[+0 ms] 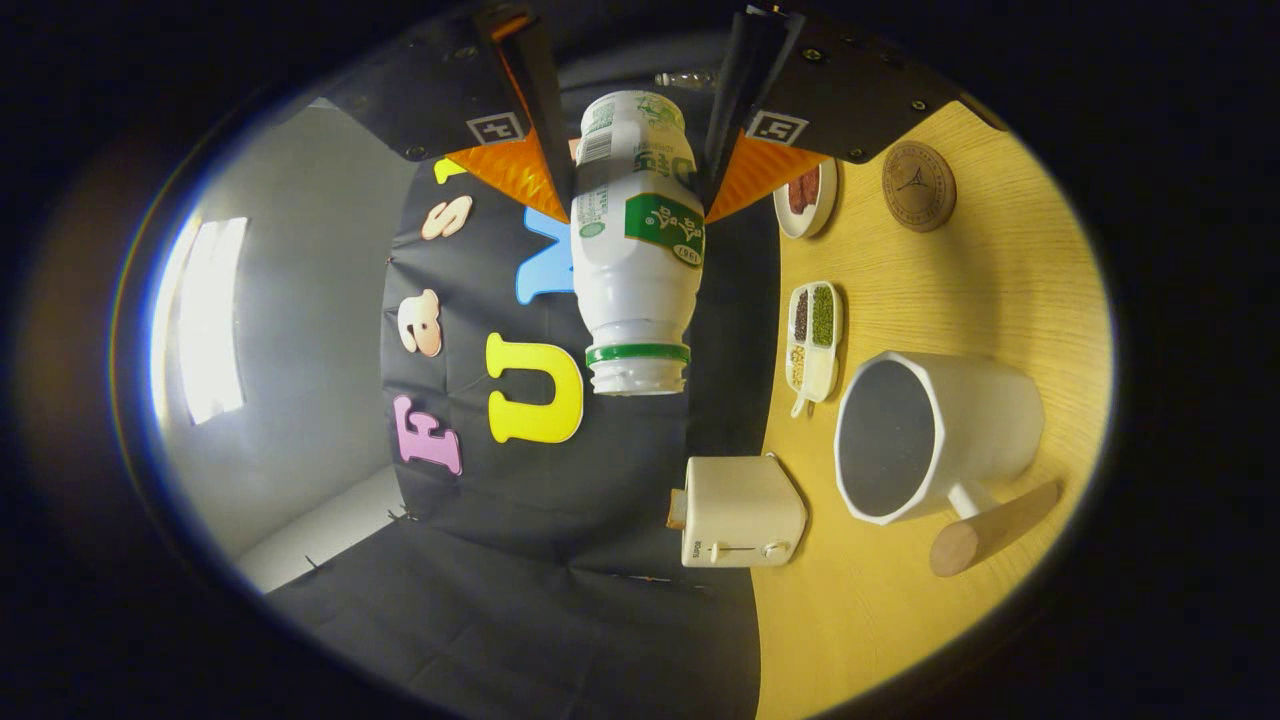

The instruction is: Take the bottle from table, then pour the juice into the cup, finally place the bottle on the coaster

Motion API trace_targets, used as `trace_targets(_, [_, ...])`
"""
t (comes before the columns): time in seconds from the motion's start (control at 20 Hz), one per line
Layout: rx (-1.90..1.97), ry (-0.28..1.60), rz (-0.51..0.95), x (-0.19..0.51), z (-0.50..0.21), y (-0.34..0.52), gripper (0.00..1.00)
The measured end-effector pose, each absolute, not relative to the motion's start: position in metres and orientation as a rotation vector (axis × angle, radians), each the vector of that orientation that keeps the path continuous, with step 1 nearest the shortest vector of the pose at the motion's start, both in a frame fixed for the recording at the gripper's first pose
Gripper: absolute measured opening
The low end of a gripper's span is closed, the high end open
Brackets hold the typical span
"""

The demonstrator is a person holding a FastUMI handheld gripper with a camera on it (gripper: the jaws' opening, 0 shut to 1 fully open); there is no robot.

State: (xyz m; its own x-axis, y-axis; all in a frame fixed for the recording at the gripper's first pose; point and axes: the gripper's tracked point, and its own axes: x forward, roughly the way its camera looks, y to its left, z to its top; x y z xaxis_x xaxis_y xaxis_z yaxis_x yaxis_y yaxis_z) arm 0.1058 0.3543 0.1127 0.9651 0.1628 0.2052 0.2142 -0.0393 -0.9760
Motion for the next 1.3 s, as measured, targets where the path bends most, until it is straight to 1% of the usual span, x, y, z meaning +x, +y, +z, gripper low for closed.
trace_targets(1.3, [-1.725,-0.346,-0.057,0.1094,0.1157,0.3622,0.66])
